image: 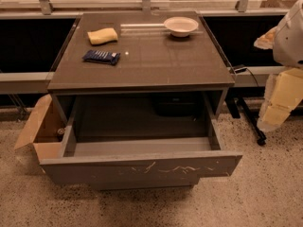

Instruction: Close top drawer

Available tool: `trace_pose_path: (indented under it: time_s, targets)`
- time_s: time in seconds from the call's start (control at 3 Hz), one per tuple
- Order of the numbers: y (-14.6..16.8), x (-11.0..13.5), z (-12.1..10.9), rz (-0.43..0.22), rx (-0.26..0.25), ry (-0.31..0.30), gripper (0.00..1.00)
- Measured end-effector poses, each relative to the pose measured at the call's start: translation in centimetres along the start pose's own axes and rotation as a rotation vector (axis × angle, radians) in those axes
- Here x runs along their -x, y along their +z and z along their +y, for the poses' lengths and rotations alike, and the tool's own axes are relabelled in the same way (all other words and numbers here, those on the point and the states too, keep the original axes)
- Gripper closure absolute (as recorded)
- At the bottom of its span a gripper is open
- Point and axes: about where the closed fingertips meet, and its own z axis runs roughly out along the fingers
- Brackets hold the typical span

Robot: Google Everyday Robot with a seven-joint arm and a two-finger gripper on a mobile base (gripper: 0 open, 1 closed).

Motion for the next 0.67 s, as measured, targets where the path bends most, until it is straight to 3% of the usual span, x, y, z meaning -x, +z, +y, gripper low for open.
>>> trace_pose_path:
  time_s: [0.67]
  targets:
    - [0.94,0.59,0.58,-0.030,0.010,0.006,0.00]
